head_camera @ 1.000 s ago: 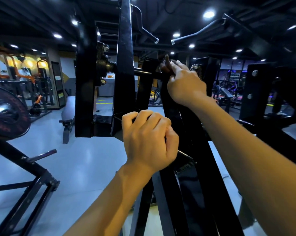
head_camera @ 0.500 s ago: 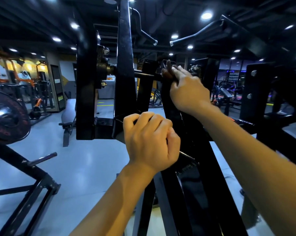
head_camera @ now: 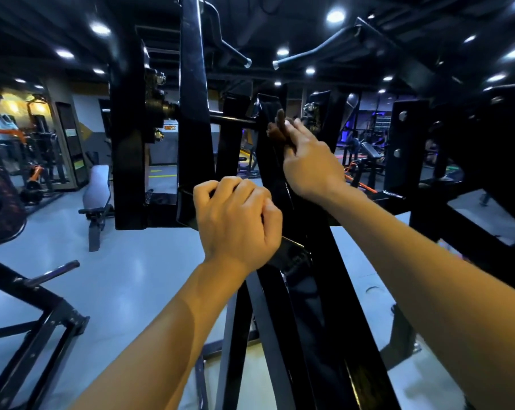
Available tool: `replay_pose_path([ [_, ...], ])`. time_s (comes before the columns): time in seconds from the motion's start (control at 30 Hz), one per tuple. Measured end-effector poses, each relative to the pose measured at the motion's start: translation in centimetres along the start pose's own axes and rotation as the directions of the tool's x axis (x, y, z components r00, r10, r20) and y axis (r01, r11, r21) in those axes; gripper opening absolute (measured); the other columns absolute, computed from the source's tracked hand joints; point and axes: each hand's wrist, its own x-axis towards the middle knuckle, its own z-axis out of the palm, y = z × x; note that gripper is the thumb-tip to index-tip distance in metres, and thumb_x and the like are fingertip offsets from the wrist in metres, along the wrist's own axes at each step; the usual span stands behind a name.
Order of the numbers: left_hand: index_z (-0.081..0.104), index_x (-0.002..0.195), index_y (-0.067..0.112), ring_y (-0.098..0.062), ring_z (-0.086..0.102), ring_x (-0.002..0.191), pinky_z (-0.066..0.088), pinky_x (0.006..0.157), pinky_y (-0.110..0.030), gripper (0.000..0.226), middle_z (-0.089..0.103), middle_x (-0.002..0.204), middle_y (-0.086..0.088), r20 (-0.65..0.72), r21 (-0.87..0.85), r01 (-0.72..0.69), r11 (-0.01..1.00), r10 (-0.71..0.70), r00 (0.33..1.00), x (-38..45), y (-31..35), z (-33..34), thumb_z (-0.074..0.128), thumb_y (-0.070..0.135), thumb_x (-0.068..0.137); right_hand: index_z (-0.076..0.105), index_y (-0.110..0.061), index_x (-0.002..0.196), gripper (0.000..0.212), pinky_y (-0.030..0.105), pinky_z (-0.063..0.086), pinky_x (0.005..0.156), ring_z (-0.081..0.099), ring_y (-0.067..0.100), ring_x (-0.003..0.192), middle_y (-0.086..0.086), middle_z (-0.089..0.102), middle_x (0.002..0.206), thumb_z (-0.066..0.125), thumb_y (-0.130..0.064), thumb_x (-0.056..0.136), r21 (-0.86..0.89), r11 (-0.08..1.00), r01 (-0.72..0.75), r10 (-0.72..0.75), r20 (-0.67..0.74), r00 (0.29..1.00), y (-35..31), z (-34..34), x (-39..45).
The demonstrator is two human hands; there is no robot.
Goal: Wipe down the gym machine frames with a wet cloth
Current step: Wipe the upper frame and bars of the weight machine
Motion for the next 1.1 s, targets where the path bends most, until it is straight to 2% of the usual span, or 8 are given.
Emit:
replay_pose_path([
  [0.13, 0.07, 0.074, 0.019, -0.017, 0.062, 0.088, 0.033, 0.09, -0.039, 0.031, 0.068, 0.077, 0.008, 0.032, 0.002, 0.036, 0.999, -0.036, 0.999, 0.1, 0.4, -0.3, 0.046, 0.022, 0.092, 0.029, -0.037, 0.162, 0.055, 0.043, 0.054, 0.091, 0.048, 0.023, 0.131, -0.02, 0.02, 0.169, 0.04, -0.031, 0.108, -0.1, 0.99, 0.099, -0.102, -0.025, 0.994, 0.6, -0.9, -7.3],
  [0.23, 0.07, 0.074, 0.018, -0.018, 0.062, 0.091, 0.033, 0.092, -0.039, 0.03, 0.068, 0.078, 0.008, 0.038, 0.006, 0.059, 0.998, -0.059, 0.998, -0.1, 0.7, -0.2, 0.047, 0.022, 0.093, 0.026, -0.038, 0.163, 0.058, 0.044, 0.055, 0.088, 0.044, 0.025, 0.131, -0.022, 0.018, 0.169, 0.044, -0.027, 0.109, -0.108, 0.987, 0.118, -0.119, -0.005, 0.993, 1.0, -1.5, -12.7],
  [0.33, 0.07, 0.073, 0.018, -0.018, 0.063, 0.089, 0.034, 0.09, -0.041, 0.03, 0.068, 0.077, 0.008, 0.006, 0.018, 0.047, 0.999, -0.047, 0.999, -0.2, 0.5, 0.2, 0.046, 0.021, 0.091, 0.026, -0.039, 0.163, 0.057, 0.038, 0.05, 0.085, 0.042, 0.024, 0.129, -0.023, 0.018, 0.169, 0.041, -0.029, 0.109, -0.165, 0.98, 0.114, -0.124, -0.047, 0.991, 0.5, -1.0, -10.7],
  [0.53, 0.07, 0.074, 0.018, -0.018, 0.062, 0.089, 0.033, 0.09, -0.041, 0.031, 0.069, 0.079, 0.007, 0.022, 0.025, 0.02, 0.999, -0.02, 1.0, -0.1, 0.4, -0.2, 0.046, 0.02, 0.092, 0.03, -0.035, 0.162, 0.056, 0.049, 0.047, 0.107, 0.037, 0.027, 0.144, -0.017, 0.021, 0.17, 0.039, -0.028, 0.108, -0.077, 0.992, 0.103, -0.104, -0.011, 0.995, 0.1, -0.1, -3.2],
  [0.67, 0.07, 0.075, 0.019, -0.017, 0.061, 0.09, 0.034, 0.091, -0.041, 0.031, 0.068, 0.079, 0.008, 0.054, 0.043, 0.029, 0.999, -0.032, 0.998, 0.1, 0.6, -0.5, 0.045, 0.021, 0.094, 0.033, -0.039, 0.161, 0.056, 0.044, 0.056, 0.091, 0.043, 0.02, 0.139, -0.022, 0.023, 0.168, 0.044, -0.026, 0.107, -0.052, 0.985, 0.166, -0.168, -0.038, 0.985, 1.4, -0.9, -9.7],
  [0.83, 0.068, 0.073, 0.019, -0.017, 0.061, 0.089, 0.033, 0.091, -0.041, 0.03, 0.068, 0.078, 0.008, 0.026, 0.045, 0.053, 0.998, -0.054, 0.998, 0.0, 0.7, -0.3, 0.046, 0.021, 0.092, 0.026, -0.043, 0.162, 0.062, 0.032, 0.055, 0.076, 0.038, 0.012, 0.135, -0.03, 0.017, 0.166, 0.047, -0.024, 0.106, -0.065, 0.986, 0.156, -0.158, -0.02, 0.987, 1.9, -1.7, -16.8],
  [1.0, 0.071, 0.075, 0.019, -0.018, 0.062, 0.088, 0.032, 0.09, -0.04, 0.03, 0.069, 0.079, 0.007, 0.012, 0.053, 0.023, 0.998, -0.024, 1.0, -0.1, 0.5, 0.1, 0.046, 0.021, 0.091, 0.033, -0.037, 0.161, 0.057, 0.046, 0.056, 0.089, 0.053, 0.028, 0.125, -0.017, 0.023, 0.169, 0.039, -0.03, 0.105, -0.043, 0.987, 0.156, -0.158, -0.051, 0.986, 1.4, -0.6, -7.4],
  [1.1, 0.072, 0.075, 0.018, -0.017, 0.061, 0.087, 0.032, 0.089, -0.04, 0.031, 0.069, 0.079, 0.007, 0.032, 0.052, 0.022, 0.998, -0.024, 0.999, 0.0, 0.4, -0.2, 0.045, 0.022, 0.091, 0.031, -0.036, 0.161, 0.058, 0.051, 0.056, 0.092, 0.055, 0.03, 0.124, -0.017, 0.021, 0.17, 0.035, -0.032, 0.103, -0.016, 0.998, 0.06, -0.061, -0.007, 0.998, 1.0, 0.1, -2.8],
])
